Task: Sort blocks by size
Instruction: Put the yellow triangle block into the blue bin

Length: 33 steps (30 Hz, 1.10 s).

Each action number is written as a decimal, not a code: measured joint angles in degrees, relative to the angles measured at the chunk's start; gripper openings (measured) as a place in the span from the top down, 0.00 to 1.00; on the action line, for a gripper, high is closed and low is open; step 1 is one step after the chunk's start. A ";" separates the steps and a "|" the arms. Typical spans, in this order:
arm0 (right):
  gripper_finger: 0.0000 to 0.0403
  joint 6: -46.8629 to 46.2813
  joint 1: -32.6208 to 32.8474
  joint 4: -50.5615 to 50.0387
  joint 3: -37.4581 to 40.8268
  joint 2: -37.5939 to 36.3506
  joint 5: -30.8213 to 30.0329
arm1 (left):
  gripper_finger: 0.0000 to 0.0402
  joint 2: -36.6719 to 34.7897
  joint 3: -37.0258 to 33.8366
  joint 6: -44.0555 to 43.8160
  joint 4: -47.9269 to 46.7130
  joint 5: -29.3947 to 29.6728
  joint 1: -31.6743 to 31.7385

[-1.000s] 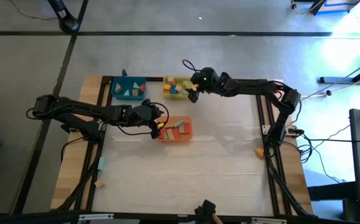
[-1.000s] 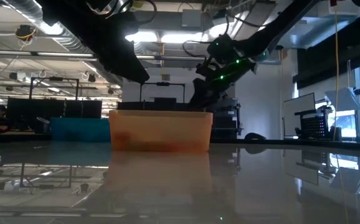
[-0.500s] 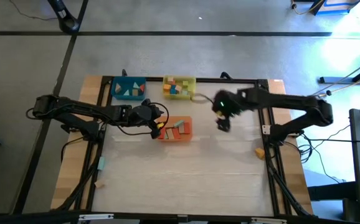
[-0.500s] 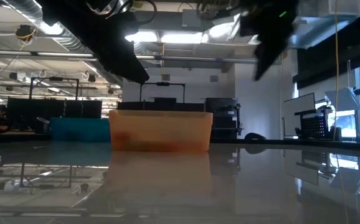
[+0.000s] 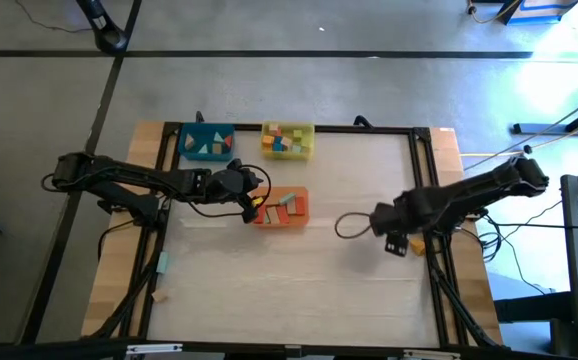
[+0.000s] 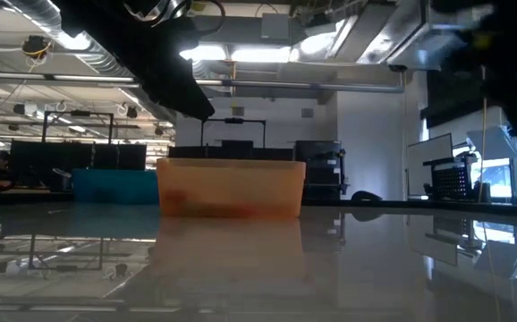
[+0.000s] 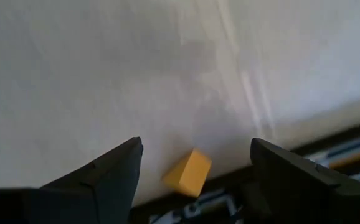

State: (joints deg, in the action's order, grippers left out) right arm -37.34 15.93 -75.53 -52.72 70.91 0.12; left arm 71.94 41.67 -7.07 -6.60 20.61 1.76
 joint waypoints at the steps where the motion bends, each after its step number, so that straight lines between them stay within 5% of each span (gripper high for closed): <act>1: 0.26 -0.95 0.88 0.31 1.59 0.00 1.43 | 0.44 0.00 0.00 0.00 0.01 0.01 0.00; 10: 0.26 -6.03 7.81 7.59 12.00 0.22 13.09 | 0.44 0.00 0.00 -0.16 0.06 0.01 0.00; 33: 0.27 -15.93 10.31 14.18 18.24 8.87 20.37 | 0.44 -0.01 0.00 0.87 1.95 0.01 0.00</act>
State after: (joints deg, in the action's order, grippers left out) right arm -53.27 26.24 -61.35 -34.48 79.79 20.49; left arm 71.93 41.67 -6.20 -4.64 20.62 1.76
